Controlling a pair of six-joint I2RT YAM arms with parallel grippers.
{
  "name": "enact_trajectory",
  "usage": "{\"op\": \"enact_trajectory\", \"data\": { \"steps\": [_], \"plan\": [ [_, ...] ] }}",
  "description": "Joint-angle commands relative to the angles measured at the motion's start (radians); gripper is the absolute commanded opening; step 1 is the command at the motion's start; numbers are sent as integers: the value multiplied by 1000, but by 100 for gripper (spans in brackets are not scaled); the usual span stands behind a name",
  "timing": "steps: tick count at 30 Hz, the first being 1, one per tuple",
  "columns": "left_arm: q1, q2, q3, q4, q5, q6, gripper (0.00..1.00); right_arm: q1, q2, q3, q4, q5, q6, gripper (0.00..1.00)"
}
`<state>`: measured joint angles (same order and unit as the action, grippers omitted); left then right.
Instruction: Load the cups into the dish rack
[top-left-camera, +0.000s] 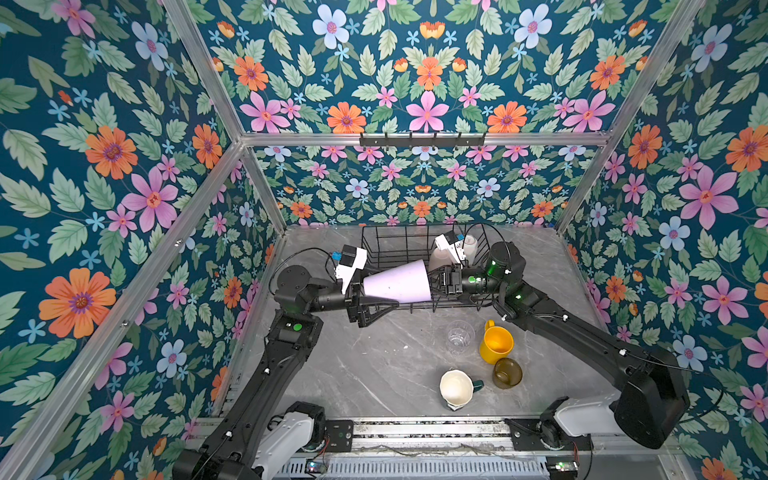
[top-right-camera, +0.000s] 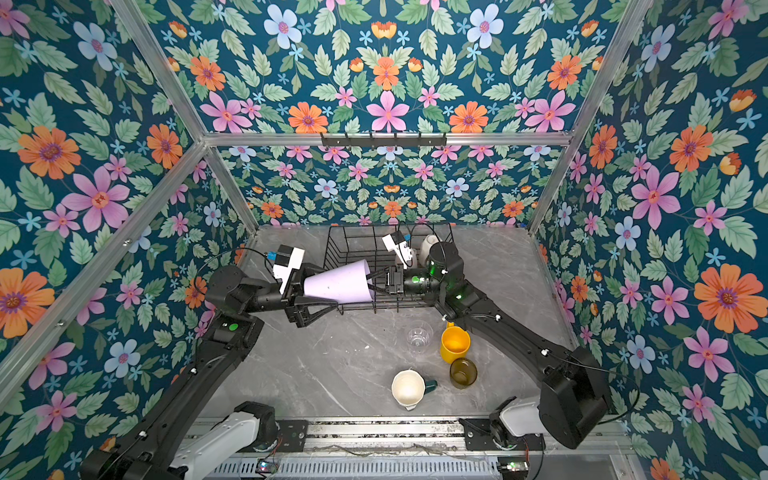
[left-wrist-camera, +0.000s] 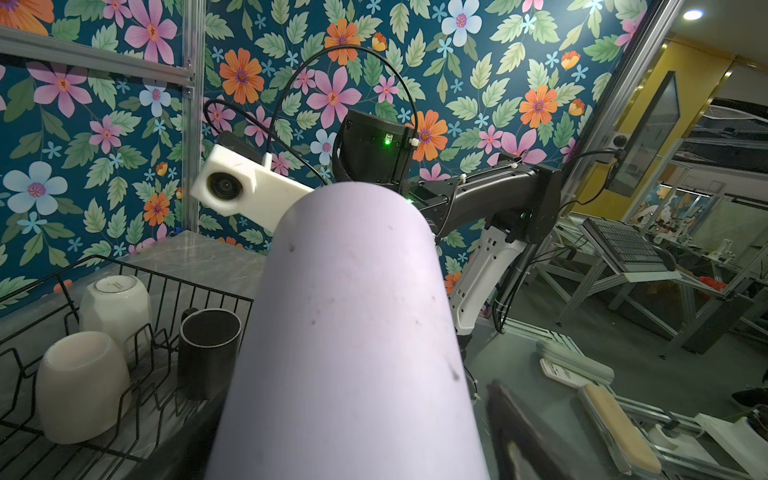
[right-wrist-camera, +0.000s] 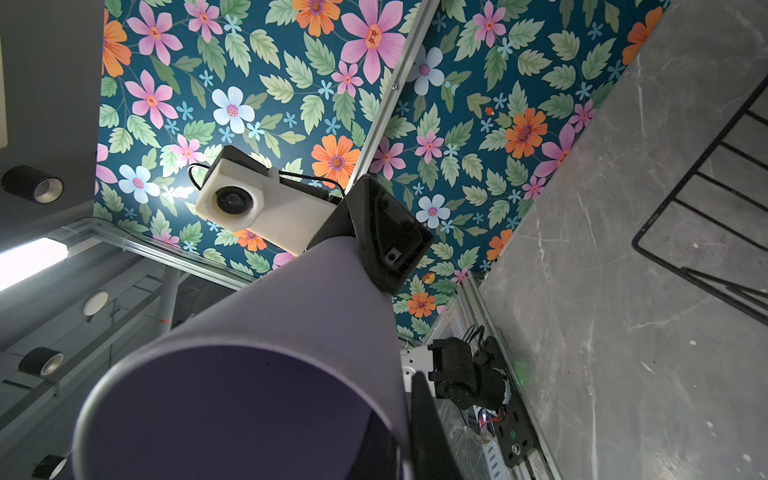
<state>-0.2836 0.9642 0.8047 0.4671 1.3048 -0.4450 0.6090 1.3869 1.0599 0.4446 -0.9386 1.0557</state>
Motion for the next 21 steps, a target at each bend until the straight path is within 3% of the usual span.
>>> {"op": "enact_trajectory", "data": {
  "steps": [1,7,16,21],
  "plan": [
    [-2,-3,1,44,47,-8,86,5,14,2,73,20,39,0],
    [-2,-16,-5,51,30,-8,74,12,31,-14,101,23,61,0],
    [-2,-20,2,51,12,-11,23,12,34,-18,69,32,50,0],
    [-1,-25,15,27,1,7,8,12,12,-12,3,44,13,15]
  ]
}}
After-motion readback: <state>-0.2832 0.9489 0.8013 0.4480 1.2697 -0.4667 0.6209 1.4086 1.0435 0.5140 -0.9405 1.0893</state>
